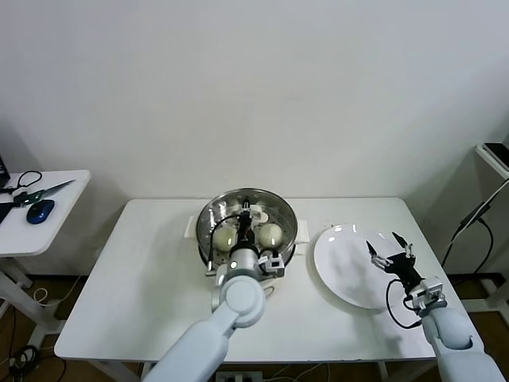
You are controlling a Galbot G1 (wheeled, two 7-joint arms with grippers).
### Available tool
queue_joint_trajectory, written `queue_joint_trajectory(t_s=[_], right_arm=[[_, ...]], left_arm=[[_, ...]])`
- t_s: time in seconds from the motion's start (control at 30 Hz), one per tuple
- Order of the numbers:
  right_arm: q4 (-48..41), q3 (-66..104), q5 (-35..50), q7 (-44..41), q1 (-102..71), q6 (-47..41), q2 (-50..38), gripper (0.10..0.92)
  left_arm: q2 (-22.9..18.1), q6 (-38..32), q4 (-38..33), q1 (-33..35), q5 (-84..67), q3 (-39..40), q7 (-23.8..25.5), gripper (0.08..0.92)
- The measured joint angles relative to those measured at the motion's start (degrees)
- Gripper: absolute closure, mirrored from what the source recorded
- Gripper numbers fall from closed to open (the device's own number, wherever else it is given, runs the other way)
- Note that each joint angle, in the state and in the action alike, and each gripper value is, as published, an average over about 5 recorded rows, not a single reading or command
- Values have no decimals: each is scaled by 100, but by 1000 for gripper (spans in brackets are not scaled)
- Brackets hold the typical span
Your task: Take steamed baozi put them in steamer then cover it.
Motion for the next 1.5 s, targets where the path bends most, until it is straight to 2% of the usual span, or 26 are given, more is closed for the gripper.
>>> queue_joint_trajectory(t_s=[0.7,0.8,1.2,1.5], right_arm=[[-4,103,-35,-104,-45,27,54,203],[-5,113,-38,-107,-41,27,52,203],[25,171,-99,-102,-72,-92,44,203],[134,222,-214,-56,-97,-351,29,203]], left_arm=[[35,-2,77,26,70,59,-79,850],[74,-6,40,22,52,63,-42,829],[324,-13,-435,155,-148,74,75,499],[739,-7,-1153,524,-386,-90,36,241]])
